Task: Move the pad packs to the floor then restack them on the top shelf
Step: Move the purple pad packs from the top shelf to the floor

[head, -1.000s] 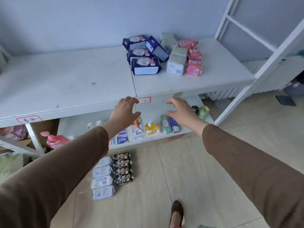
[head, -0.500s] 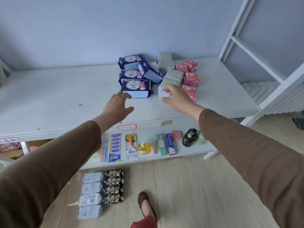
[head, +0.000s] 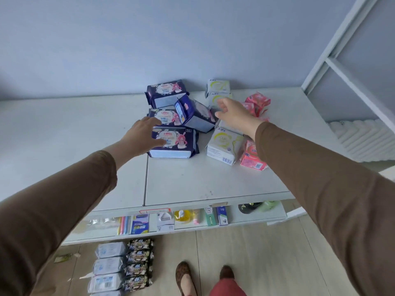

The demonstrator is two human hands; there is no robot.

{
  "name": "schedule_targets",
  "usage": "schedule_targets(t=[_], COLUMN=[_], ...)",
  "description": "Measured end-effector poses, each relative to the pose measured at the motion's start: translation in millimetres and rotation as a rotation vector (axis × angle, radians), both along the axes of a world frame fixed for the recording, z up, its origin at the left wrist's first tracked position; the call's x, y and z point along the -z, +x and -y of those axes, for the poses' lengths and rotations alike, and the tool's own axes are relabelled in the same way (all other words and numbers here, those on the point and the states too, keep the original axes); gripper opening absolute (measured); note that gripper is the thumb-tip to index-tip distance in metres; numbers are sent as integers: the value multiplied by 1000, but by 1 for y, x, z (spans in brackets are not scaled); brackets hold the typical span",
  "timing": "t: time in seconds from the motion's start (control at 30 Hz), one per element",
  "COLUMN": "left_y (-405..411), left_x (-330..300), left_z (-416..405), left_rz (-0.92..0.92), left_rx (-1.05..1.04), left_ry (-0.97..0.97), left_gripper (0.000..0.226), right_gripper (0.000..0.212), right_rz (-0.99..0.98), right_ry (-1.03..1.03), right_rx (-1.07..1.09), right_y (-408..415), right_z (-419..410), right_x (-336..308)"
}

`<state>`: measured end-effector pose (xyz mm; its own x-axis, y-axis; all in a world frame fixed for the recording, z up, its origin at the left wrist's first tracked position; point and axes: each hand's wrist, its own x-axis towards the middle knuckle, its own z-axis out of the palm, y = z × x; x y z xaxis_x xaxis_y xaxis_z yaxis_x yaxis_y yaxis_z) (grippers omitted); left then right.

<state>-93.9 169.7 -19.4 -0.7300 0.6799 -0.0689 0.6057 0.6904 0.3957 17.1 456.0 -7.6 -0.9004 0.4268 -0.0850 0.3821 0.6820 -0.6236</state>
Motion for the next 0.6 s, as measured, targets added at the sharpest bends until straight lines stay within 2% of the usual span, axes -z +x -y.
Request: schedule_targets(t=[0.1,0.27,0.43,0.53,0.6], left_y=[-13,-19,-31,-32,-34], left_x=[10,24,22,24,23], left_z=[-4,-7,-14,-18,-20], left_rz=[48,11,54,19,58], left_rx=[36,61,32,47,50], left_ry=[-58,-104,-175,-254,-273], left_gripper=[67,73,81,86,86], right_gripper=[56,67,90,102,101], right_rz=[97,222,383,480,520], right_ry=[20,61,-10,66,109], right_rx=[-140,-366,-506,-579,-614], right_y=[-27,-65,-91,-102,-106], right_z=[-21,-38,-52,-51,-46], right_x=[2,11,11,8,8])
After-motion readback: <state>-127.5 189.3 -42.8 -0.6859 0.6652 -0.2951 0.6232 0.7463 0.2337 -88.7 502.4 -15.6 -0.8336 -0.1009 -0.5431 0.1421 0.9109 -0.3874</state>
